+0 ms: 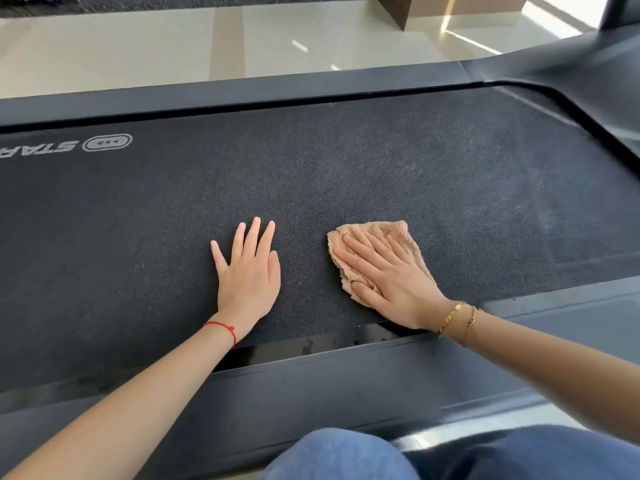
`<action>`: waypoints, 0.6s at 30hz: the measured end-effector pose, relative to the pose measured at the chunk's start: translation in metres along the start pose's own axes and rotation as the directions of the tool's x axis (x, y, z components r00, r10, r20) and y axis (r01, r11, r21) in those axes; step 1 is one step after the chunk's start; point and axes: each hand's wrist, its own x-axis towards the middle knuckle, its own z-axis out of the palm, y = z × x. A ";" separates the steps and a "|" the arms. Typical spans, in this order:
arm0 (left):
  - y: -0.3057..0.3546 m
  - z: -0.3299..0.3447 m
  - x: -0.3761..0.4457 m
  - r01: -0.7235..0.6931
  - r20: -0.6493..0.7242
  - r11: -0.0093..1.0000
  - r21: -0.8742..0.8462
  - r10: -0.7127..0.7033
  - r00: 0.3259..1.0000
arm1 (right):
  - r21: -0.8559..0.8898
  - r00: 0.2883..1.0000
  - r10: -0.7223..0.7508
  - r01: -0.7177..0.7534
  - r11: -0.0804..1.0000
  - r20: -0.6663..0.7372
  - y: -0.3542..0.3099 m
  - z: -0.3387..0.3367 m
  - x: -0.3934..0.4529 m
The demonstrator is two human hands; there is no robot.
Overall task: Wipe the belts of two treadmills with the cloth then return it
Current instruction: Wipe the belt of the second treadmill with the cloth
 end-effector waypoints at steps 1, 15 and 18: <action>0.000 0.001 0.000 -0.001 -0.003 1.000 0.001 0.001 1.000 | -0.013 1.000 -0.013 0.013 1.000 -0.006 0.004 0.000 0.005; 0.001 0.002 0.000 0.026 -0.051 1.000 -0.015 -0.027 0.998 | 0.005 0.973 -0.220 0.220 0.976 0.066 -0.032 0.002 0.041; 0.000 0.002 -0.001 0.028 -0.066 0.999 -0.035 -0.031 0.997 | 0.018 0.940 -0.313 0.314 0.949 0.133 -0.033 0.002 0.012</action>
